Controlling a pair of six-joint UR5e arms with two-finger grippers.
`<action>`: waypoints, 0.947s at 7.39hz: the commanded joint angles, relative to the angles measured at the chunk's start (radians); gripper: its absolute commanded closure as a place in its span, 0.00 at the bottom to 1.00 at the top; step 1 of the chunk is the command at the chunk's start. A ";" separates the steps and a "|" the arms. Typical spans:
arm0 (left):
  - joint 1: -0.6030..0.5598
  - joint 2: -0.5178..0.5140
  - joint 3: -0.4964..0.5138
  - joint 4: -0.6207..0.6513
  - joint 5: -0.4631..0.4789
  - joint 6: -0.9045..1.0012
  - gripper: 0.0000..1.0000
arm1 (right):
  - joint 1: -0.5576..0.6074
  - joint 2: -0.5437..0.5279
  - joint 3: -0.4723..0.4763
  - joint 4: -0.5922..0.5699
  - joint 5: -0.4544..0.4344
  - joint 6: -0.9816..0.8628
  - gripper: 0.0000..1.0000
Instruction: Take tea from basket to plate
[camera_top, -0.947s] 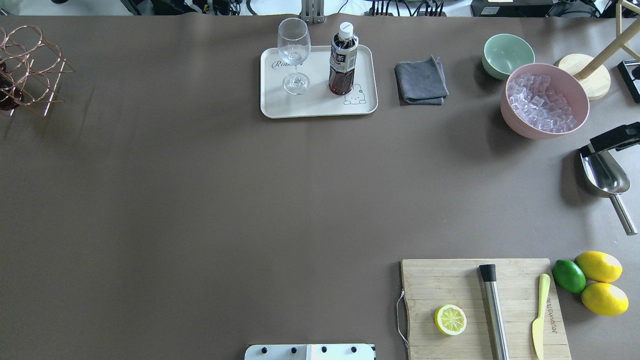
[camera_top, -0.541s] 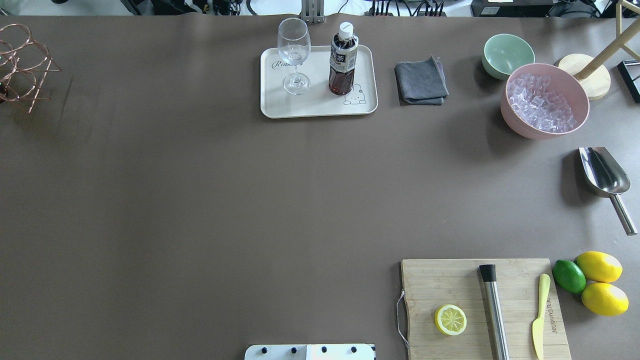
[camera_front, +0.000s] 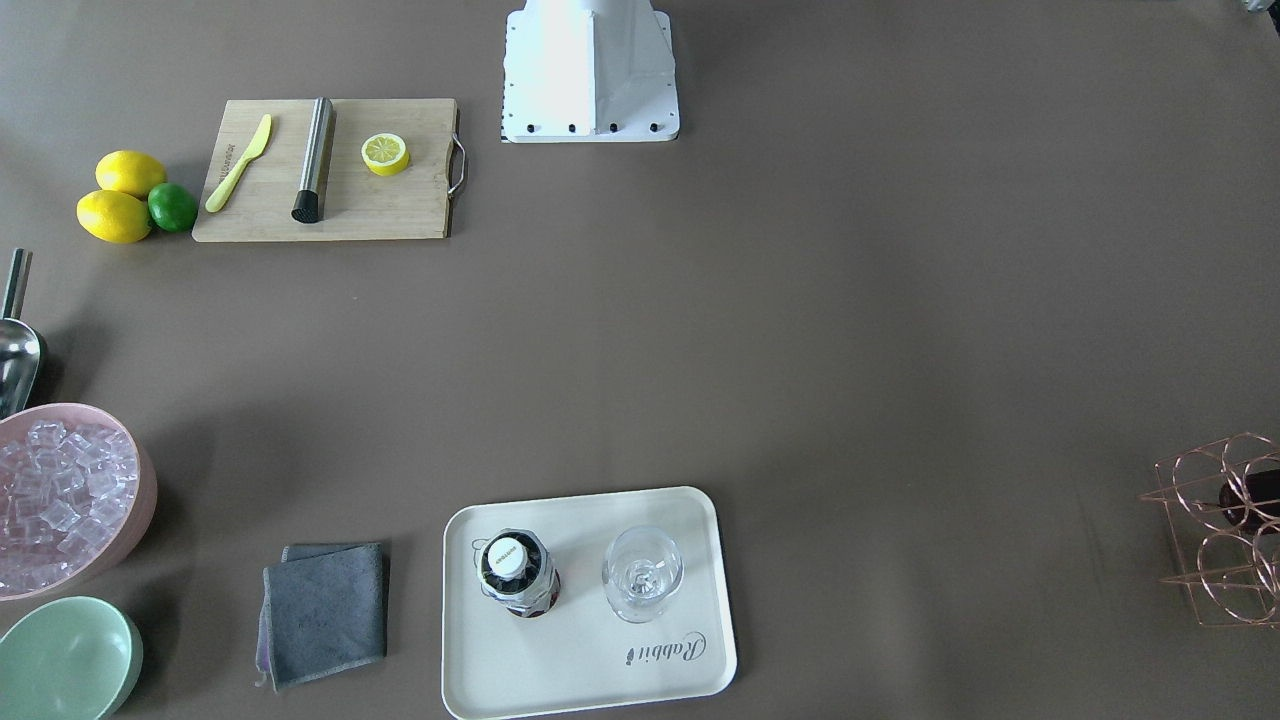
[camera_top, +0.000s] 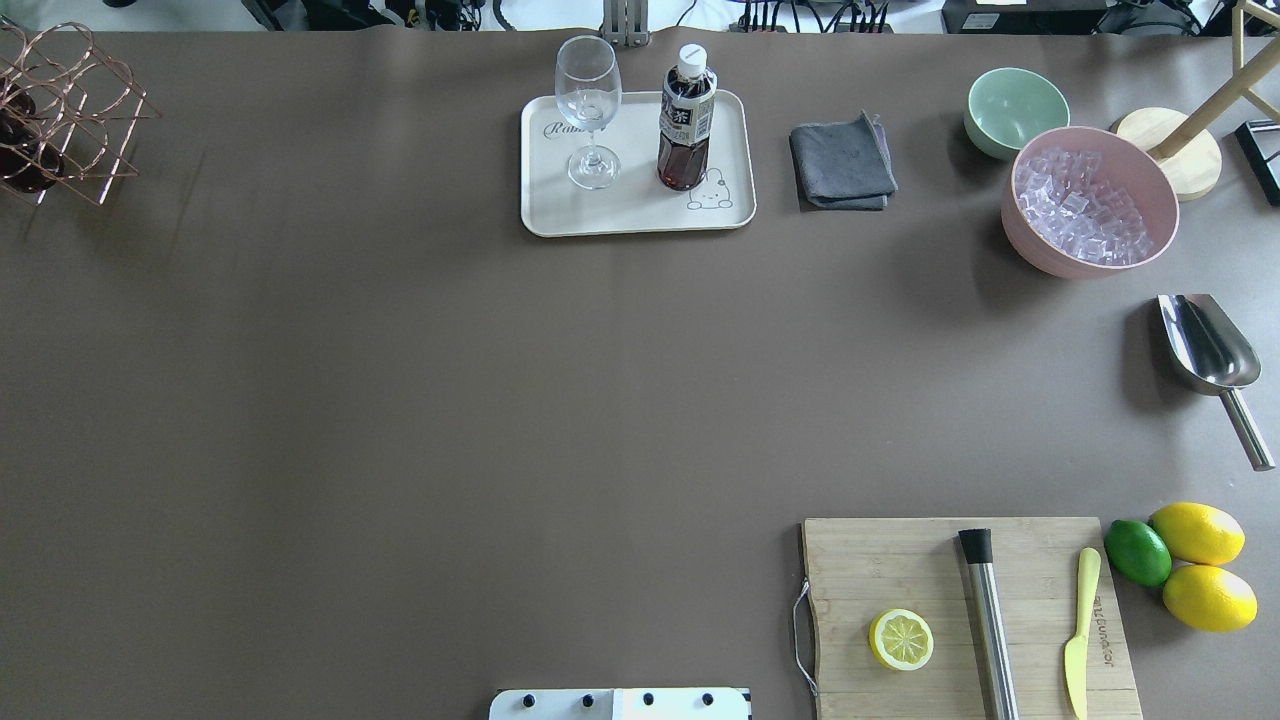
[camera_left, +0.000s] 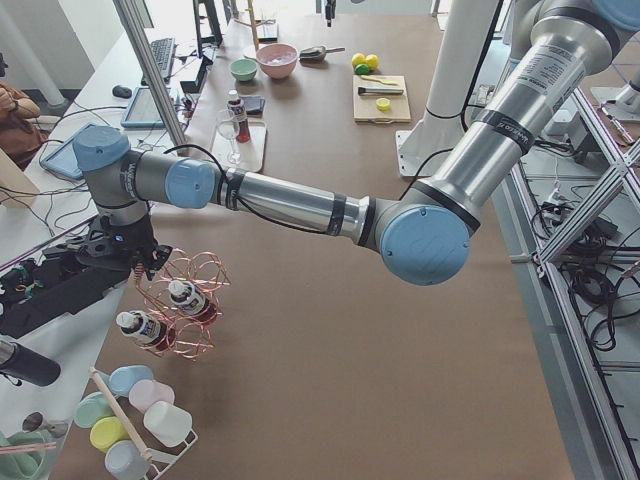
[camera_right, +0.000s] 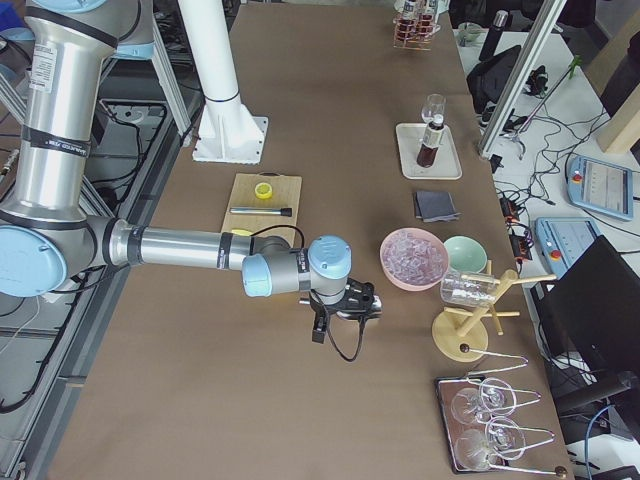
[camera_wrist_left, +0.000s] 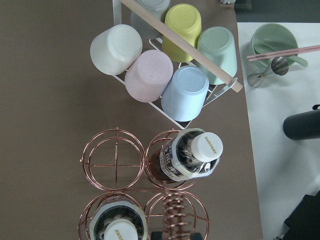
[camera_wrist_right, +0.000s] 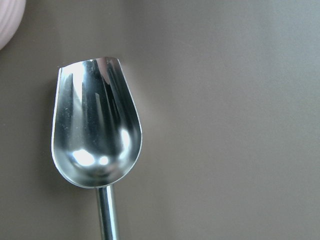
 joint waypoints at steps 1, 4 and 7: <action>0.023 -0.017 0.024 -0.006 0.000 -0.012 1.00 | 0.004 0.145 -0.063 -0.186 -0.030 0.008 0.01; 0.043 -0.021 0.067 -0.046 0.003 -0.011 1.00 | 0.035 0.228 -0.134 -0.262 -0.031 0.010 0.01; 0.066 -0.027 0.074 -0.061 0.006 -0.042 1.00 | 0.041 0.221 -0.148 -0.256 -0.024 0.010 0.01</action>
